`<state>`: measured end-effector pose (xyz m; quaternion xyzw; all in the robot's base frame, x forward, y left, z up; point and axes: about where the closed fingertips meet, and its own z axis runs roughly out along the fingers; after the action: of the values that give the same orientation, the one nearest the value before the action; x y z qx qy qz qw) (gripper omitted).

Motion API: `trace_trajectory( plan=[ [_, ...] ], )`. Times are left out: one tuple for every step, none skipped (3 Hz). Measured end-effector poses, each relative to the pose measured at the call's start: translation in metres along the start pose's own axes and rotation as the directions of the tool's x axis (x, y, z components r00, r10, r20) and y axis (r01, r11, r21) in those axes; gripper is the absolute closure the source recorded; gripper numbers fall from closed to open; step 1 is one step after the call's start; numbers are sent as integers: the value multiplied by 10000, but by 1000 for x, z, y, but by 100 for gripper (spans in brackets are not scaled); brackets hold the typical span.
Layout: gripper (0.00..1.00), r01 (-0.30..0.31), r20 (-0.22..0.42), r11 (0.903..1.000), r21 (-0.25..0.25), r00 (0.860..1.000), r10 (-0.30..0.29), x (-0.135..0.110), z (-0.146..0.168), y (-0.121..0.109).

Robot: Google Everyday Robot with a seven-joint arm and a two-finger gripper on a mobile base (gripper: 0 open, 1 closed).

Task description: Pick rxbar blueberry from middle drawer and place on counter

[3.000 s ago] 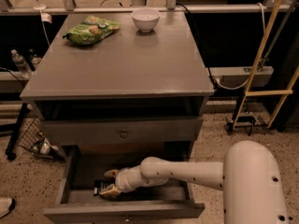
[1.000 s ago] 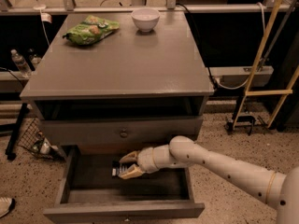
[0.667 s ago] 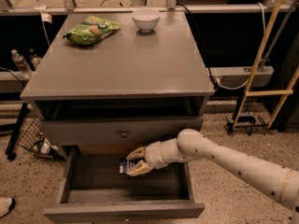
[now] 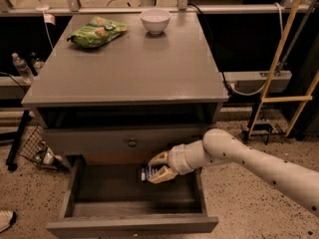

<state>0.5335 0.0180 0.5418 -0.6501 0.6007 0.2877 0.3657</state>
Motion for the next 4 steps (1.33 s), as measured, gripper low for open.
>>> trace_trajectory(
  plan=[
    [100, 73, -56, 10000, 44, 10000, -73, -4, -3, 0],
    [100, 572, -457, 9978, 341, 9974, -557, -28, -24, 1],
    [100, 1181, -867, 9916, 528, 9898, -1133, -57, -49, -3],
    [100, 1569, -943, 9865, 463, 9839, -1520, -78, -68, -12]
  ],
)
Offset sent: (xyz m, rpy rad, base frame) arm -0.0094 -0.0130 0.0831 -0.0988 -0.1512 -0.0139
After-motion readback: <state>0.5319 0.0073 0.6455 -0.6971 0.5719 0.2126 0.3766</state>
